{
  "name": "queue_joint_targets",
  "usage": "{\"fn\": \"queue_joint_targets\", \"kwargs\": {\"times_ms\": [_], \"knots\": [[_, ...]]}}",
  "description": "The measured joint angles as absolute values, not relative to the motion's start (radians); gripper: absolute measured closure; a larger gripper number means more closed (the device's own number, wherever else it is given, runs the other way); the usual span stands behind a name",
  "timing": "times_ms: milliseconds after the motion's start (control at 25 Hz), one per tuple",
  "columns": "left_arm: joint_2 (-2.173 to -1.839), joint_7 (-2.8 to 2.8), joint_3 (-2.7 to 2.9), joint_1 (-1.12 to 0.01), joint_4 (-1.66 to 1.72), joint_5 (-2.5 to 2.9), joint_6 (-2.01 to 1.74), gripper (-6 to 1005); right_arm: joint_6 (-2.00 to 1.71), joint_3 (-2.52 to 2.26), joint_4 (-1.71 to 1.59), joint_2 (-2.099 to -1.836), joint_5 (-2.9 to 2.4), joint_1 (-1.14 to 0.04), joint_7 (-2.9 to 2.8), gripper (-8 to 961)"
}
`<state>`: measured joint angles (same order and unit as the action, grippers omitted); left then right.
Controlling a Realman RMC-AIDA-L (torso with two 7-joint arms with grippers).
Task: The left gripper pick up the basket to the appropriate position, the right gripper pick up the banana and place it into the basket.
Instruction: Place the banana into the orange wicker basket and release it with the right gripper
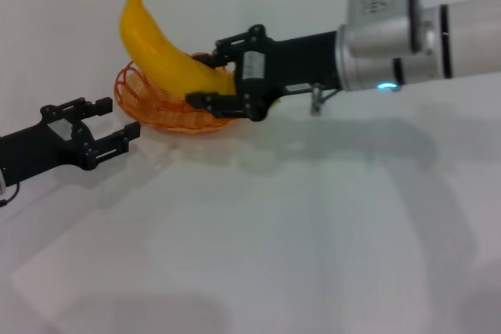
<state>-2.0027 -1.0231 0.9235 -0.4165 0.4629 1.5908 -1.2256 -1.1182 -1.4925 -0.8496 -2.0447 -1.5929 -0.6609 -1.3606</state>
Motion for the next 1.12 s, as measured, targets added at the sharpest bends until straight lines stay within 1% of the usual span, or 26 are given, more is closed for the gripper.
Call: {"fn": "queue_joint_targets", "kwargs": {"times_ms": [120, 320, 360, 640, 1120], "knots": [[-2.003, -1.023, 0.923, -0.419, 0.463, 1.591, -1.226, 336, -1.05, -1.534, -0.805, -2.046, -1.56, -0.702, -1.335, 465], [-2.005, -1.023, 0.923, -0.425, 0.463, 1.596, -1.226, 336, -0.876, -1.67, -0.798, -2.049, -1.473, -0.726, -1.294, 465], [-2.006, -1.023, 0.923, -0.427, 0.463, 1.597, -1.226, 336, -0.788, -1.736, -0.797, -2.049, -1.425, -0.735, -1.27, 465], [-2.007, -1.023, 0.923, -0.431, 0.463, 1.601, -1.23, 336, -0.583, -1.914, -0.791, -2.052, -1.362, -0.766, -1.244, 465], [-2.013, -1.022, 0.923, -0.442, 0.459, 1.602, -1.232, 336, -0.501, -1.968, -0.728, -2.056, -1.359, -0.804, -1.248, 464]]}}
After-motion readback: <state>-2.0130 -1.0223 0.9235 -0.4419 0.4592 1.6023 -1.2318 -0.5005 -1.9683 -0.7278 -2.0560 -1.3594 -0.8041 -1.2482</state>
